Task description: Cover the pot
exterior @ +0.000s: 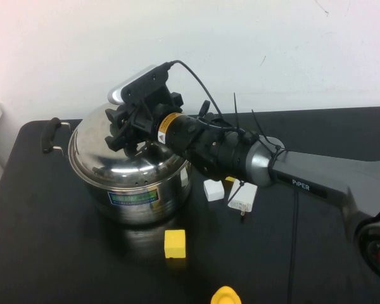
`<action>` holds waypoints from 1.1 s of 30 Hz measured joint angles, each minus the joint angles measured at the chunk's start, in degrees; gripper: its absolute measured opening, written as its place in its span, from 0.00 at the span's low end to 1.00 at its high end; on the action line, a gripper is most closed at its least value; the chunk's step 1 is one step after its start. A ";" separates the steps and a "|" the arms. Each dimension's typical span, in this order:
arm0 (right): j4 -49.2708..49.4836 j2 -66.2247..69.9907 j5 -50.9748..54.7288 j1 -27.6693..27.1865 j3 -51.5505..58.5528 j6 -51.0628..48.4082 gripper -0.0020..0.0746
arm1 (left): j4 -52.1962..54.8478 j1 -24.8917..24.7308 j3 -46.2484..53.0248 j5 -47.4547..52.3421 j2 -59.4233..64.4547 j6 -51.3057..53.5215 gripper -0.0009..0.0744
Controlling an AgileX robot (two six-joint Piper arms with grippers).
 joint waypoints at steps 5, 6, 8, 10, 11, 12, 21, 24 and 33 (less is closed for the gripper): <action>-0.59 0.00 0.10 0.00 0.00 0.51 0.46 | 0.00 0.00 0.00 0.00 0.00 0.00 0.01; -0.59 0.00 0.11 0.00 0.00 0.51 0.46 | 0.00 0.00 0.00 0.00 0.00 0.00 0.01; -0.68 0.00 0.20 0.00 0.00 0.51 0.46 | 0.00 0.00 0.00 0.00 0.00 0.00 0.01; -0.83 0.00 0.23 0.00 0.00 0.51 0.46 | 0.00 0.00 0.00 0.00 0.00 0.00 0.01; -0.83 0.00 0.23 0.00 0.00 0.51 0.46 | 0.00 0.00 0.00 0.00 0.00 -0.13 0.01; -0.83 0.00 0.23 0.00 0.00 0.51 0.46 | 0.00 0.00 0.00 0.00 0.00 -0.13 0.01; -0.71 -6.15 9.84 -0.11 0.00 0.54 0.67 | 0.00 0.00 0.00 0.00 0.00 -0.13 0.01; -1.11 -13.74 20.24 0.37 0.92 0.54 0.59 | 0.00 0.00 0.00 0.00 0.00 -0.13 0.01; -1.31 -39.97 31.07 2.92 17.45 0.66 0.08 | 0.00 0.00 0.00 0.00 0.00 -0.13 0.01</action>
